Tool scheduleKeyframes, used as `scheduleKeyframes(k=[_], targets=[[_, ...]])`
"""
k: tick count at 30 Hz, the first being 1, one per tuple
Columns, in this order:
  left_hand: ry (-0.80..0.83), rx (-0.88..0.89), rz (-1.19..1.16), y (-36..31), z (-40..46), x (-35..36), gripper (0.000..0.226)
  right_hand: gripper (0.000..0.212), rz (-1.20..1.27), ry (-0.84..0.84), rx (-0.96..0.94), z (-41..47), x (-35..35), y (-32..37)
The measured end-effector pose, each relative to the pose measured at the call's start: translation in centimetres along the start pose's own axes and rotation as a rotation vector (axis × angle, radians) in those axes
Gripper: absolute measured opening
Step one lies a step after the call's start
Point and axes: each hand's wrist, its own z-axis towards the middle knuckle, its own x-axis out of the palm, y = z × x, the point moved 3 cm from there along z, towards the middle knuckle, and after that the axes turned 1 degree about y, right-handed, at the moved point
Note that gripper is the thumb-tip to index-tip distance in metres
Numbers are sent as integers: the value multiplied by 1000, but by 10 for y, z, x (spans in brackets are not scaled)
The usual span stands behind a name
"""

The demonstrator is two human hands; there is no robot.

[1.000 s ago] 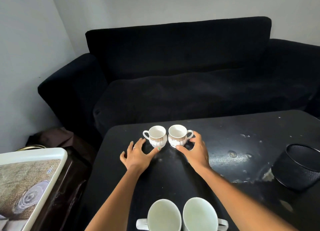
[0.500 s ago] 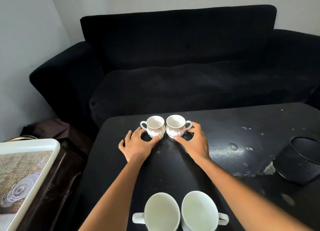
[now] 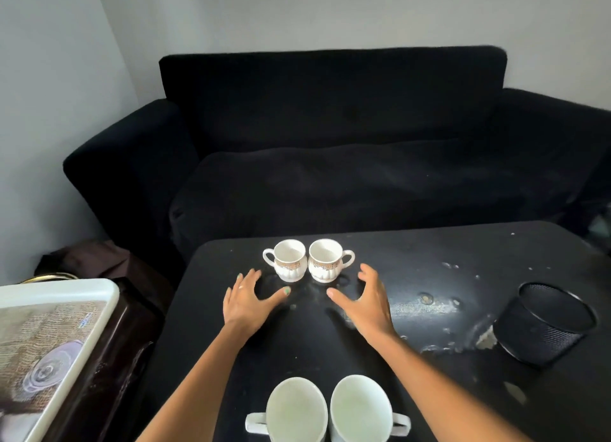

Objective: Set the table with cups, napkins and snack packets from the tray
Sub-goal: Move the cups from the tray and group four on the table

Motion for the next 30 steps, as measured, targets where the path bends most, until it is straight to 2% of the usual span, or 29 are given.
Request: scheduleKeyframes(k=[4,7,13,15,19,22,24,26,29,30], targets=[[-8,-77,-225,13,-47,-16,61,64,-61,136,79,-38,-19,-1],[-21,-103,-331,23,-87,-26,47,56,-85,281,123,-60,-36,4],[-13,-170,-334,39,-165,-37,45,54,-16,378,188,-109,-63,26],[1,-212,-353,37,-186,-38,46,59,-53,357,144,-127,-64,31],[71,-229,-370,27,-215,-36,47,65,-374,252,-94,-157,-58,51],[128,-196,-331,26,-226,-36,49,81,-579,350,-246,-175,-42,64],[153,-187,-321,20,-229,-36,42,88,-653,424,-285,-184,-34,69],[199,-180,-307,10,-233,-33,28,85,-698,446,-295,-189,-28,73],[239,-145,-256,0,-237,-33,38,79,-758,437,-280,-193,-22,79],[239,-143,-238,0,-237,-32,33,77,-777,436,-275,-193,-21,80]])
